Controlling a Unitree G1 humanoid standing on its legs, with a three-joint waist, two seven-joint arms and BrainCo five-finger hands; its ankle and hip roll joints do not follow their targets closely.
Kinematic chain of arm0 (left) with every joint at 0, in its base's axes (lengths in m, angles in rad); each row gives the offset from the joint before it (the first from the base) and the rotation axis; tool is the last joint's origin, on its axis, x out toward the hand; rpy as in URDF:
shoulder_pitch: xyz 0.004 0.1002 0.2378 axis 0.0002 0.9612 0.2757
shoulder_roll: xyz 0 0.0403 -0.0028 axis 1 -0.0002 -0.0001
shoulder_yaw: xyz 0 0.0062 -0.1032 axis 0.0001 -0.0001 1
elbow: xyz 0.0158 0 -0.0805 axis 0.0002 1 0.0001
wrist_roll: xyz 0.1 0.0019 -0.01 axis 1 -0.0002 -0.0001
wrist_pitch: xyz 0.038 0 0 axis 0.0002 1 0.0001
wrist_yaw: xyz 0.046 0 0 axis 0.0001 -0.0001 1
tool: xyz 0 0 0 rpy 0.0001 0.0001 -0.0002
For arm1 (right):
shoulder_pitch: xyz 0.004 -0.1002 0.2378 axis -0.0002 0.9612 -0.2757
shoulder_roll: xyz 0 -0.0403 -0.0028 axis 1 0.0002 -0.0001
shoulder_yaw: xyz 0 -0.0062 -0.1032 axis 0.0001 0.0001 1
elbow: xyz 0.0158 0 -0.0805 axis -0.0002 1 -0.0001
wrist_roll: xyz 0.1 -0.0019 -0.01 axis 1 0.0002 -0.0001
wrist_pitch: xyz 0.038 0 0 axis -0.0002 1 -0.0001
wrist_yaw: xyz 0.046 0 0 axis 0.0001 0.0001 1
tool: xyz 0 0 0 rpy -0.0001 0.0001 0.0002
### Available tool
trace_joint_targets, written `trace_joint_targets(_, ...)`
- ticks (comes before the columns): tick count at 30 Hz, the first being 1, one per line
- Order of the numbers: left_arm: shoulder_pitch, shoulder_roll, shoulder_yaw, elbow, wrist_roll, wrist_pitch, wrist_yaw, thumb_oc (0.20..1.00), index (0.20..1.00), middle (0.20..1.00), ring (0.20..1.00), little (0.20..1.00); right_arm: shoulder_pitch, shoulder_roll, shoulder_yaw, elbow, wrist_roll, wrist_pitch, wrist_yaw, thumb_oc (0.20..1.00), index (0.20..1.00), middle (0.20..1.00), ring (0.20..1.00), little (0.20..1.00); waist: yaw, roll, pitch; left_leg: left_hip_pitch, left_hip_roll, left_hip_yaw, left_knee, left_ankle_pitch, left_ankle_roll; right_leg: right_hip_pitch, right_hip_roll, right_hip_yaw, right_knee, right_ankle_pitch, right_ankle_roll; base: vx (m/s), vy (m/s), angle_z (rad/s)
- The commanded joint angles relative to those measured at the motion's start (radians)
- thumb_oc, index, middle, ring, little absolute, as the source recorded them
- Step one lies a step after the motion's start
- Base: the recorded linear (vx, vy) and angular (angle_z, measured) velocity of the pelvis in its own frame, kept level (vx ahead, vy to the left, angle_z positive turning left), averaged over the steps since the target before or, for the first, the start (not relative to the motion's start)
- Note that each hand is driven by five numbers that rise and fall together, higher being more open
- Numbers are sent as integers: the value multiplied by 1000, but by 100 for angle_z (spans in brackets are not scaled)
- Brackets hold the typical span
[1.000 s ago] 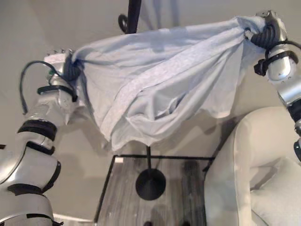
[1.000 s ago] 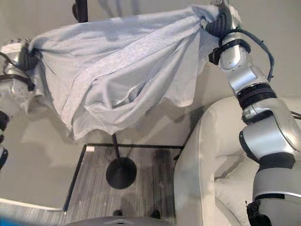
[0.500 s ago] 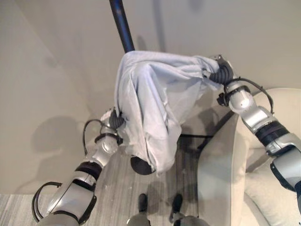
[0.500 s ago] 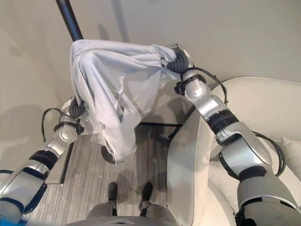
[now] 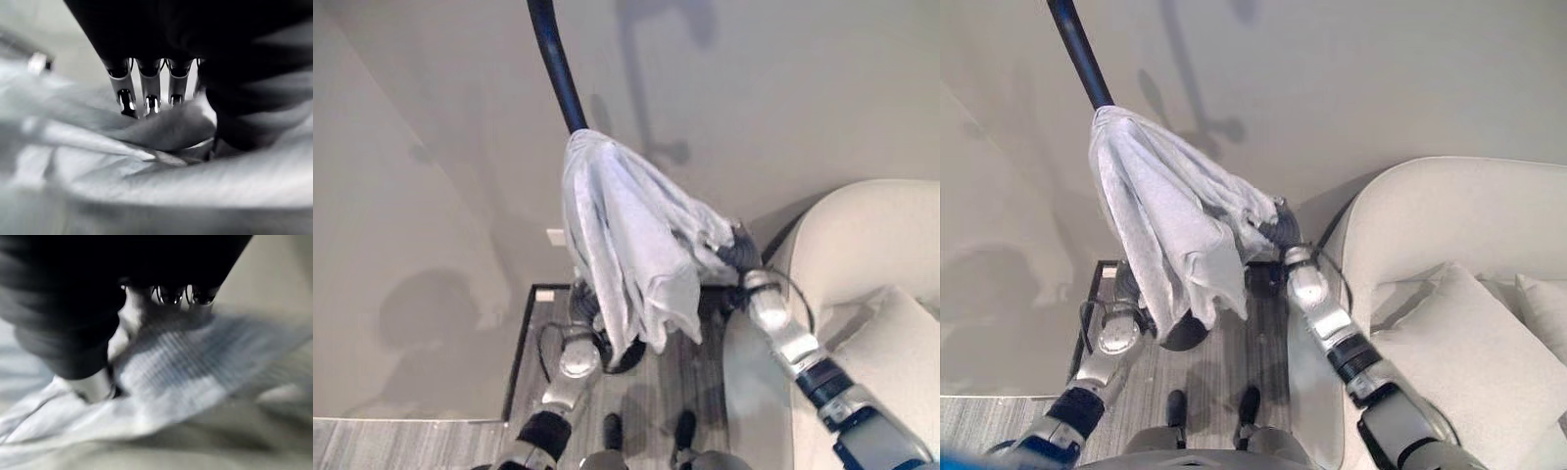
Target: Hang the clothes on the sofa on the clothes rack.
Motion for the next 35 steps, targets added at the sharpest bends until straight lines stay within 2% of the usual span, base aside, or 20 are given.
trace_joint_targets(1, 8, 28, 1, 1, -84, -40, -74, 1000, 1000, 1000, 1000, 1000, 1, -17, -27, 21, 72, -23, 22, 1000, 1000, 1000, 1000, 1000, 9, -5, -88, -15, 32, 5, 4, -11, -13, 27, -69, 29, 10, -67, 71, 54, -10, 2)
trace_joint_targets(7, 116, 9, 109, 131, -106, -27, -91, 1000, 1000, 1000, 1000, 1000, 74, -47, -92, 64, 49, -6, 18, 1000, 1000, 1000, 1000, 1000, 19, 21, -118, 24, 30, 21, 4, -21, -14, 59, -72, 22, 10, -74, 76, 38, -11, -2)
trace_joint_targets(12, 163, 1, 142, 183, -105, -24, -106, 1000, 1000, 1000, 1000, 1000, 121, -61, -133, 81, 35, -4, 17, 1000, 1000, 1000, 1000, 1000, 21, 26, -130, 39, 27, 26, 4, -25, -14, 73, -75, 17, 10, -76, 80, 15, -2, -1)
trace_joint_targets(14, 202, 3, 163, 233, -109, -18, -144, 1000, 1000, 1000, 1000, 1000, 171, -77, -199, 91, 42, -11, 3, 1000, 1000, 1000, 1000, 1000, 20, 28, -137, 53, 26, 25, 4, -30, -13, 89, -77, 11, 10, -79, 82, 0, 0, 0)
trace_joint_targets(15, 216, -12, 194, 280, -155, -20, -158, 1000, 1000, 1000, 1000, 1000, 207, -65, -257, 106, 80, -23, -7, 1000, 1000, 1000, 1000, 1000, 17, 27, -141, 60, 25, 26, 4, -33, -12, 96, -78, 9, 10, -81, 81, 0, 0, 0)
trace_joint_targets(17, 229, -16, 208, 294, -190, -9, -183, 1000, 1000, 1000, 1000, 1000, 230, -59, -300, 124, 103, -30, -17, 1000, 1000, 1000, 1000, 1000, 14, 28, -142, 64, 25, 26, 4, -34, -11, 100, -77, 9, 10, -82, 81, 6, -3, -5)
trace_joint_targets(18, 247, -25, 240, 338, -230, 2, -213, 1000, 1000, 1000, 1000, 1000, 272, -36, -380, 163, 166, -43, -27, 1000, 1000, 1000, 1000, 1000, 9, 29, -147, 68, 25, 25, 4, -35, -10, 105, -77, 8, 10, -83, 81, 6, 1, -5)
trace_joint_targets(19, 247, -25, 240, 338, -230, 2, -213, 1000, 1000, 1000, 1000, 1000, 272, -36, -380, 163, 166, -43, -27, 1000, 1000, 1000, 1000, 1000, 9, 29, -147, 67, 25, 25, 4, -35, -10, 104, -77, 8, 10, -83, 81, 20, -3, -3)
trace_joint_targets(20, 252, -45, 274, 403, -268, 10, -228, 1000, 1000, 1000, 1000, 1000, 304, 2, -458, 217, 282, -68, -26, 1000, 1000, 1000, 1000, 1000, 3, 31, -147, 81, 26, 23, 4, -43, -9, 117, -75, 9, 10, -88, 81, 0, 0, 0)
trace_joint_targets(21, 257, -52, 286, 428, -285, 19, -243, 1000, 1000, 1000, 1000, 1000, 324, 18, -497, 230, 330, -76, -20, 1000, 1000, 1000, 1000, 1000, -1, 31, -150, 82, 25, 22, 4, -44, -8, 117, -75, 12, 10, -88, 80, 22, -4, -3)
trace_joint_targets(24, 263, -61, 319, 501, -291, 23, -263, 1000, 1000, 1000, 1000, 1000, 363, 47, -563, 282, 389, -96, -18, 1000, 1000, 1000, 1000, 1000, -8, 32, -153, 89, 25, 20, 4, -48, -8, 123, -73, 14, 10, -91, 79, 16, -5, -18)
trace_joint_targets(26, 263, -82, 367, 586, -346, 20, -280, 1000, 1000, 1000, 1000, 1000, 378, 71, -633, 445, 484, -100, -7, 1000, 1000, 1000, 1000, 1000, -15, 31, -155, 96, 22, 15, 5, -51, -8, 132, -70, 17, 10, -95, 77, 9, -2, -6)
trace_joint_targets(29, 259, -86, 379, 620, -353, 23, -286, 1000, 1000, 1000, 1000, 1000, 372, 80, -663, 517, 548, -103, 1, 1000, 1000, 1000, 1000, 1000, -16, 31, -157, 98, 22, 13, 5, -53, -9, 133, -69, 18, 10, -96, 76, 5, 1, 1)
trace_joint_targets(30, 249, -91, 394, 680, -371, 29, -300, 1000, 1000, 1000, 1000, 1000, 369, 97, -717, 635, 678, -87, 47, 1000, 1000, 1000, 1000, 1000, -19, 32, -159, 101, 21, 11, 5, -56, -9, 136, -67, 20, 10, -98, 75, 0, 0, 0)
trace_joint_targets(32, 243, -106, 398, 751, -387, 43, -333, 1000, 1000, 1000, 1000, 1000, 369, 107, -778, 837, 819, -37, 100, 1000, 1000, 1000, 1000, 1000, -25, 34, -161, 110, 22, 10, 6, -64, -11, 144, -64, 22, 10, -103, 75, 34, 14, 1)
trace_joint_targets(35, 233, -113, 385, 791, -370, 61, -352, 1000, 1000, 1000, 1000, 1000, 369, 101, -829, 961, 874, -7, 110, 1000, 1000, 1000, 1000, 1000, -30, 40, -163, 108, 22, 10, 4, -60, -11, 141, -63, 23, 10, -101, 74, 0, 0, 0)
